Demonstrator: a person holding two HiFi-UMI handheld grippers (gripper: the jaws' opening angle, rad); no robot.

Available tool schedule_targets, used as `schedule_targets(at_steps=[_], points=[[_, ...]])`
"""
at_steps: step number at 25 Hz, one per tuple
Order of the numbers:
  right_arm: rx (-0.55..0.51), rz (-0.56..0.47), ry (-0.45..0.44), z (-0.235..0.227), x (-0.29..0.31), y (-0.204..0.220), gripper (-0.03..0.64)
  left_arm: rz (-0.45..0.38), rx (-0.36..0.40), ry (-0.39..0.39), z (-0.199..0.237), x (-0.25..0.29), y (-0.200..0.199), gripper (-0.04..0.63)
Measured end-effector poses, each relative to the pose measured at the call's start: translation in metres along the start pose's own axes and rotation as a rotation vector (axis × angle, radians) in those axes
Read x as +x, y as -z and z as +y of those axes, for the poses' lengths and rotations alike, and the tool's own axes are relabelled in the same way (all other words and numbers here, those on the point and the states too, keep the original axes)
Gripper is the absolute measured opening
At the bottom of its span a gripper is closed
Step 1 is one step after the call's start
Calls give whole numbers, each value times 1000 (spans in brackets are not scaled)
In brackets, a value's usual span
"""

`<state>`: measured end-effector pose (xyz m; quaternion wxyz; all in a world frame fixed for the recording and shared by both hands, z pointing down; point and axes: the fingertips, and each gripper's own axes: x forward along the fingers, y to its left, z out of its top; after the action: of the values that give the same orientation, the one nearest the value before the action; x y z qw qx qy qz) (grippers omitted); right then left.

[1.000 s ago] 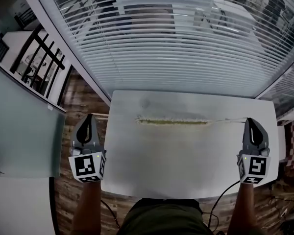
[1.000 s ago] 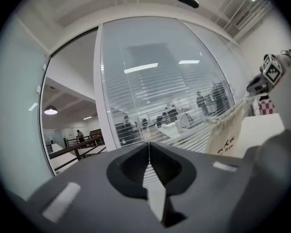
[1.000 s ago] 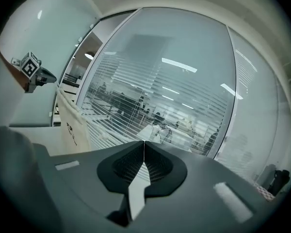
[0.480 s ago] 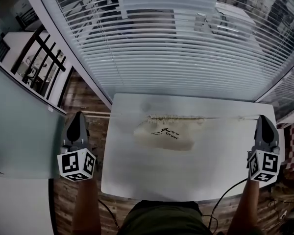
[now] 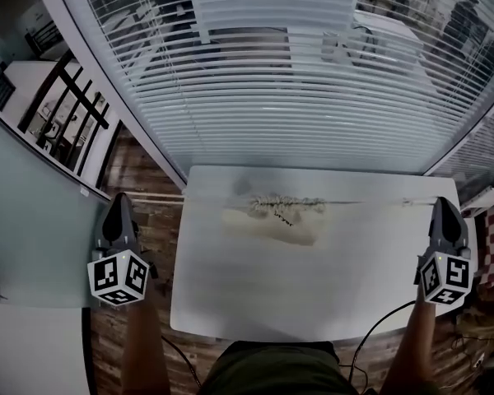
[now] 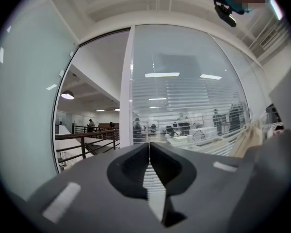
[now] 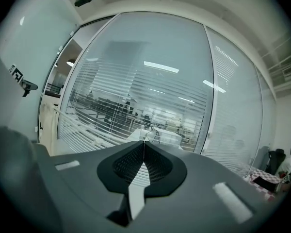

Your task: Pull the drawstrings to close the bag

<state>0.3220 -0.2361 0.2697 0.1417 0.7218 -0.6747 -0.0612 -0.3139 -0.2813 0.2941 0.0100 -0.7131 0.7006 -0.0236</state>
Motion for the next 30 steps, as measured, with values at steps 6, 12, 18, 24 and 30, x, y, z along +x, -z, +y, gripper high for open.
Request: schedule_targets(at_steps=[6, 12, 18, 24, 30], points=[[69, -23, -27, 1, 6, 2, 15, -51, -70, 92, -16, 12, -14, 12], [80, -119, -58, 3, 5, -21, 15, -117, -3, 133, -34, 15, -39, 14], [94, -142, -68, 5, 3, -28, 17, -146, -3, 145, -44, 14, -55, 14], [84, -126, -82, 13, 7, -28, 17, -138, 6, 164, -55, 16, -54, 14], [65, -109, -85, 15, 9, -28, 17, -139, -3, 163, -53, 17, -57, 14]])
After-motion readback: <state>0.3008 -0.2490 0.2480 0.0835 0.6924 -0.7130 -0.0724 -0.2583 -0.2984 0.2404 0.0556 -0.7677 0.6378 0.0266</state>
